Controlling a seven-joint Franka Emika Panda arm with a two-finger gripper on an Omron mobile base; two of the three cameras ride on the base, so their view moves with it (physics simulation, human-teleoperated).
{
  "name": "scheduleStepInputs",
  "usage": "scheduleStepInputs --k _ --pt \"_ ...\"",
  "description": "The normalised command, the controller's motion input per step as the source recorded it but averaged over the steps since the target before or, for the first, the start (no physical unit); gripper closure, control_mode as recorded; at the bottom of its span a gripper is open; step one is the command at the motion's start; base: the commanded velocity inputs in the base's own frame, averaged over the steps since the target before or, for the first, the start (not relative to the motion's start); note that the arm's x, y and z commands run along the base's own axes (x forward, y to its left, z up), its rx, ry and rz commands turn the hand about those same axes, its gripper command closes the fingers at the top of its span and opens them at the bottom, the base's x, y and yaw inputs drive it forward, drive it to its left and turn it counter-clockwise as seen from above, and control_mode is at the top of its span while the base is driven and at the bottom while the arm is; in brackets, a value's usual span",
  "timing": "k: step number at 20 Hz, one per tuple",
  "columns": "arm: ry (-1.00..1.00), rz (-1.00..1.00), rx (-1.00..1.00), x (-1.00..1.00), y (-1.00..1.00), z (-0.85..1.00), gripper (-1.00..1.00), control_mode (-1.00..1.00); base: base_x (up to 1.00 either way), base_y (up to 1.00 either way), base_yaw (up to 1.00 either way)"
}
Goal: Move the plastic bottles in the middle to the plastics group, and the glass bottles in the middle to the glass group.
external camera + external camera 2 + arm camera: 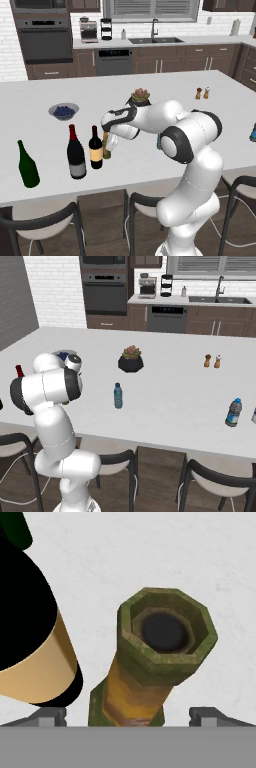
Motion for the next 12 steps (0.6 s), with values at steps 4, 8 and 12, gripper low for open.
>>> scheduleStepInputs --k 4,8,12 --pt "0.0 0.0 0.0 -0.25 -0.01 0.0 -1.0 -1.0 0.0 0.0 0.0" --pt "-0.02 0.0 0.0 -0.32 -0.02 0.05 -1.0 -1.0 0.0 0.0 0.0" --pt "-0.05 0.0 0.0 -0.19 0.0 0.01 -1.0 -1.0 0.0 0.0 0.0"
